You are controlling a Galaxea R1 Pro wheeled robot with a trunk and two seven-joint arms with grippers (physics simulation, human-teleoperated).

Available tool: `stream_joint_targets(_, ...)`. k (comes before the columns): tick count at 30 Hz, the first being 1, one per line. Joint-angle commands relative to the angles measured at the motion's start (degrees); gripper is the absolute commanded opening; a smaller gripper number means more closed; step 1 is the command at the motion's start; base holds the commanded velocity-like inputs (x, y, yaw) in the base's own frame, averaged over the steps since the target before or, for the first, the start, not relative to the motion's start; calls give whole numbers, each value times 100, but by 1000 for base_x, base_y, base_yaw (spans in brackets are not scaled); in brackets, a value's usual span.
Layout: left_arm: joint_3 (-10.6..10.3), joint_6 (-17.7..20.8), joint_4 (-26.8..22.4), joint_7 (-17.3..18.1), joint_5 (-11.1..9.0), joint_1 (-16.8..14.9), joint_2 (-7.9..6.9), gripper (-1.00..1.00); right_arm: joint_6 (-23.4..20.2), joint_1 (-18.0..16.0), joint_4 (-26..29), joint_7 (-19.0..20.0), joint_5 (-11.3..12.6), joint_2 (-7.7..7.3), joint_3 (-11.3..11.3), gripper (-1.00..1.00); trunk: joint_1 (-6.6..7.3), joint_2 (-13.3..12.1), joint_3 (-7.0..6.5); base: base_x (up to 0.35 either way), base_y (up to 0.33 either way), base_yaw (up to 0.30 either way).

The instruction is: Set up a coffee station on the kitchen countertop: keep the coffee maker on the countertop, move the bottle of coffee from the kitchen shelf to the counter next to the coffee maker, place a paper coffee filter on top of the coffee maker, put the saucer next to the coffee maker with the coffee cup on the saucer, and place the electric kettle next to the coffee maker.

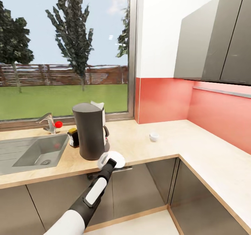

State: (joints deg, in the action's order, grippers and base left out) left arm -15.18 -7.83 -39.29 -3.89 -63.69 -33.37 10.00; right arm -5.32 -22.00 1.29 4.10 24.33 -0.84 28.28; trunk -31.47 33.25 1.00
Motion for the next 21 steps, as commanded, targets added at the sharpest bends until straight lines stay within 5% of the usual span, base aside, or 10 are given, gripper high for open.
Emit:
stream_joint_targets(1,-26,-44,-2,-18,-58,-4,0,-100,-31,-2,12,12,54,-4,48,100,-2,10,10,0,0,0)
stream_joint_targets(8,-40,-71,-31,625,-394,-5,0,-100,-31,3,12,12,54,-4,54,100,-2,10,10,0,0,0)
stream_joint_targets(13,-39,-375,-16,652,-510,-3,0,-100,-31,3,16,12,54,-4,50,100,-2,10,10,0,0,0)
stream_joint_targets(21,-25,-461,1,653,-1003,123,0,-100,-31,3,20,12,54,-4,50,100,-2,10,10,109,-72,0)
